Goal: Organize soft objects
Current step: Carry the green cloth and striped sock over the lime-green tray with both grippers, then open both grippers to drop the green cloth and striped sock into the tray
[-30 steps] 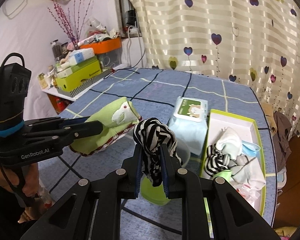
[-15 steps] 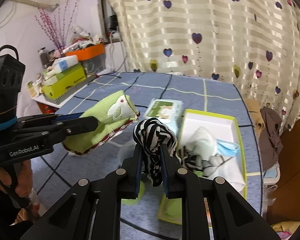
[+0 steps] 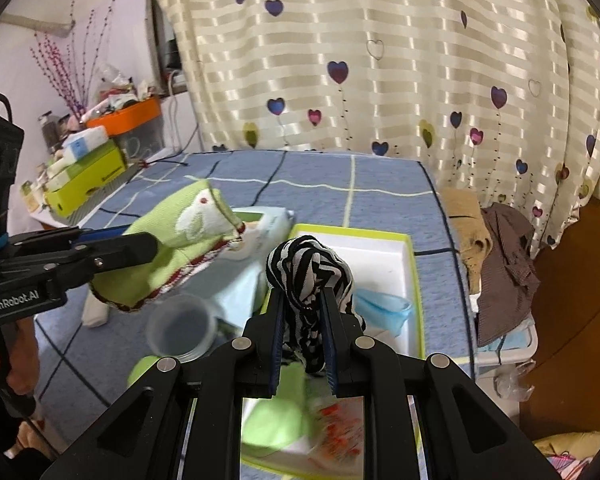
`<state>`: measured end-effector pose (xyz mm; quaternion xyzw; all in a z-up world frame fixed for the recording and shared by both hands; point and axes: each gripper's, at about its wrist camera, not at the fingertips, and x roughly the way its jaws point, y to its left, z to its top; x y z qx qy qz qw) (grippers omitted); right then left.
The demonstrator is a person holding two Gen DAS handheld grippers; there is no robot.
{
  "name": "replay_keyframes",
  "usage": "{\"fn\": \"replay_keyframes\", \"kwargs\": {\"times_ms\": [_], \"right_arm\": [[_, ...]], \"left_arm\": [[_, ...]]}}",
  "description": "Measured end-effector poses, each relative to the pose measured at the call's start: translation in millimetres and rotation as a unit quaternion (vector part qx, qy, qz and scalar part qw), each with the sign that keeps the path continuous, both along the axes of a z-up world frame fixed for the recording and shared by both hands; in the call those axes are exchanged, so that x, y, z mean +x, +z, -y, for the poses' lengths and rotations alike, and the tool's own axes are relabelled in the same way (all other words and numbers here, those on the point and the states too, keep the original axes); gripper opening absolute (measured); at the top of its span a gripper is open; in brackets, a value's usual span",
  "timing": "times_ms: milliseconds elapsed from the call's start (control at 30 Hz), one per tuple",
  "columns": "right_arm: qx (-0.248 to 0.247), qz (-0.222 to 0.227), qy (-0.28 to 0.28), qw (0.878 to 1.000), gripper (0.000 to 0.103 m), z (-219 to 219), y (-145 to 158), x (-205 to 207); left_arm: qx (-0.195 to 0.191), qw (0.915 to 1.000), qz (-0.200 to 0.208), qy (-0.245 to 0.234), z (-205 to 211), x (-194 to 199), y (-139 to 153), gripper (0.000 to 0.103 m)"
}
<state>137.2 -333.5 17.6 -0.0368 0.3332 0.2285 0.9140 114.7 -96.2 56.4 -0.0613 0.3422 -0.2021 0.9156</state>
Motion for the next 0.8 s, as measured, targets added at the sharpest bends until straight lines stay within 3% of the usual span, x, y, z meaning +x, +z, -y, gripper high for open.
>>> {"fn": "replay_keyframes", "kwargs": {"times_ms": [367,633,800], "right_arm": [[-0.017,-0.030,-0.014,0.999,0.016,14,-26,61],[-0.025,-0.084,-0.008,0.996,0.018,16,-62,108],[-0.011,-0.095,-0.009,0.995,0.041,18,-71,112]], "left_arm": [[0.011,0.9999,-0.011,-0.006,22,40,-1,0.024],[0.021,0.9996,-0.017,0.000,29,58,-3,0.024],[0.029,0.9992,-0.029,0.001,36,70,-9,0.024]]}}
